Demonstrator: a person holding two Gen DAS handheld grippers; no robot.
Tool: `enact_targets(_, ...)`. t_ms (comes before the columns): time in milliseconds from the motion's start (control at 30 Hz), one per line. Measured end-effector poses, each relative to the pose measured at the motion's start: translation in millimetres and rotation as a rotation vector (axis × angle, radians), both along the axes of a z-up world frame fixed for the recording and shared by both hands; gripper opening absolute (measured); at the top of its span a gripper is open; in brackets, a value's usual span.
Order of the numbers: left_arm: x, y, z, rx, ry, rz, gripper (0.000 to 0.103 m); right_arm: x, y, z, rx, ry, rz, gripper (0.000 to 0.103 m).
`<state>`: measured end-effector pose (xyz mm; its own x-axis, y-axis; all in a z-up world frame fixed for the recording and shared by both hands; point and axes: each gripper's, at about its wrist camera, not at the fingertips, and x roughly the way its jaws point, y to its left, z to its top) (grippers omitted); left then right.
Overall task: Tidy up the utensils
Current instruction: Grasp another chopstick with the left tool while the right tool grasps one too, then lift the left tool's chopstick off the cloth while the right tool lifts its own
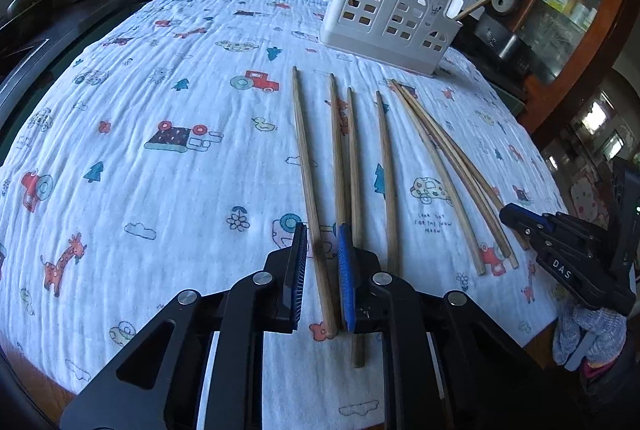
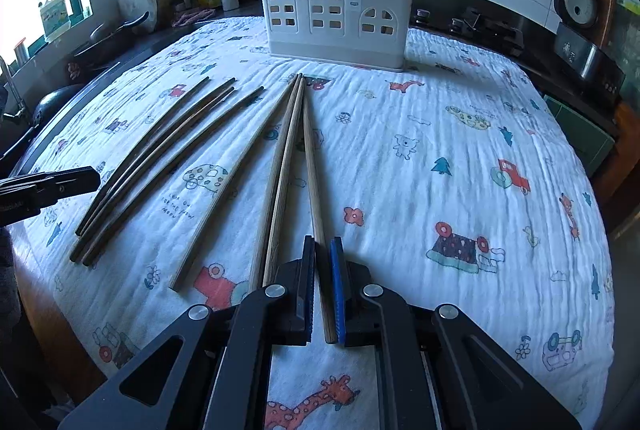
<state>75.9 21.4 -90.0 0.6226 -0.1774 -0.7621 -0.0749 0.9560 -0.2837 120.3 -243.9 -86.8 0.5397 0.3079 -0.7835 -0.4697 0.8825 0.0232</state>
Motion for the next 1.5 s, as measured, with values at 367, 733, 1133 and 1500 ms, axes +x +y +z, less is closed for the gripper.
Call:
enact_targets(367,14.5,1.6,-10.3,0.002,0.035,0.026,0.013,1.6,0.4,-1.4,0.007,0.005,0.003,0.008)
enact_targets(733,19.7,-8.9,-9.4,0.066,0.053,0.011,0.013,2.5,2.7,-3.2,0.003,0.002,0.009,0.010)
enact_targets(1133,11.1,-7.5,10.1,0.087,0.012,-0.004,0.005,-2.2,1.3,6.6,0.023,-0.027,0.002,0.008)
enact_targets(1500,-0.4,-0.3,68.1,0.111,-0.152,-0.015,0.005,-12.6,3.8,73.5,0.089,-0.195,0.015,0.007)
